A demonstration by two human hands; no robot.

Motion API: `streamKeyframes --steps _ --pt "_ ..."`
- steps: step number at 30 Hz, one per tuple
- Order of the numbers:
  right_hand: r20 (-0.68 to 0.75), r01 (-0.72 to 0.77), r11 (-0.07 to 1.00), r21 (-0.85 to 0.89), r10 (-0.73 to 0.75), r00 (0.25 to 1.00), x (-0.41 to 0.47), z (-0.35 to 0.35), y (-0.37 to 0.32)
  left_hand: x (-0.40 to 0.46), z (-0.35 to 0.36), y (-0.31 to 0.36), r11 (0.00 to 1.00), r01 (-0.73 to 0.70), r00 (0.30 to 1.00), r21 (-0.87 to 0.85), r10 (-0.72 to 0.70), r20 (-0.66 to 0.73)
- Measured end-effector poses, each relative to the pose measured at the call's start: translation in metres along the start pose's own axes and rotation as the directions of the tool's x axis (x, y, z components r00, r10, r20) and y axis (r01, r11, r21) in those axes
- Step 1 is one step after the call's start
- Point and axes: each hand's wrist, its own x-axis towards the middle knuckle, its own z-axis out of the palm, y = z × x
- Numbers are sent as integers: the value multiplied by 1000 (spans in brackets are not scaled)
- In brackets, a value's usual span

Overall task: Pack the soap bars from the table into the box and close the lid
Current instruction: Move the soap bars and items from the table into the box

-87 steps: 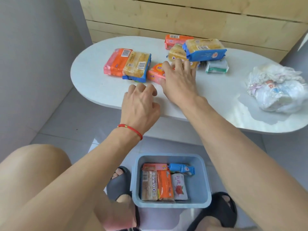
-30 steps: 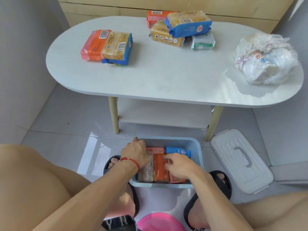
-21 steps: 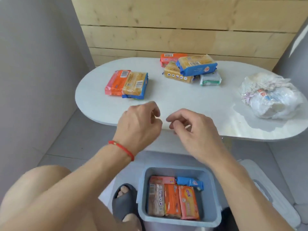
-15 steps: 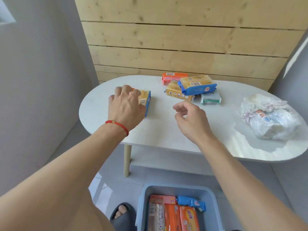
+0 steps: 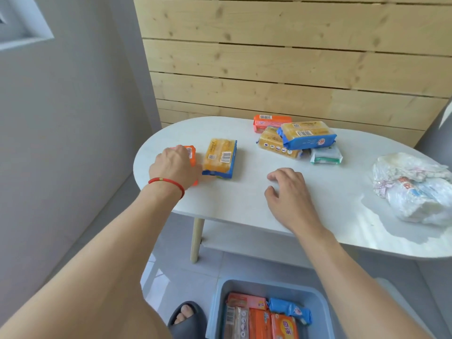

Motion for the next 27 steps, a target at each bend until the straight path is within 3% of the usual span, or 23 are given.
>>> streamKeyframes --steps 3,9,13,16,18,20,23,25,27 --pt "4 26 1000 -1 -26 1000 -13 0 -4 -10 -1 -5 1000 -11 999 14 11 -30" --pt "-28 76 997 27 -75 997 -49 -7 2 -59 -9 -5 995 35 995 -94 -26 93" --pt "-53 82 981 176 -74 996 -77 -23 1 -123 -14 10 940 71 990 -335 -27 135" --pt "-10 90 907 411 -95 995 -105 -42 2 -189 -9 19 772 41 991 -634 50 125" --pt "141 1 850 527 -89 986 -125 -52 3 -225 0 25 658 81 974 -749 107 200" --pt "321 -137 839 527 -47 946 -139 -53 6 -242 17 29 599 168 934 -783 159 321" --pt "482 -357 822 444 117 869 -156 -42 22 -249 50 41 666 172 872 -725 239 427" --pt "512 -456 807 376 230 828 -163 -31 36 -252 71 47 750 42 846 -660 325 423" --pt "480 -518 818 252 359 800 -170 -23 55 -256 94 49 760 -30 778 -649 425 462"
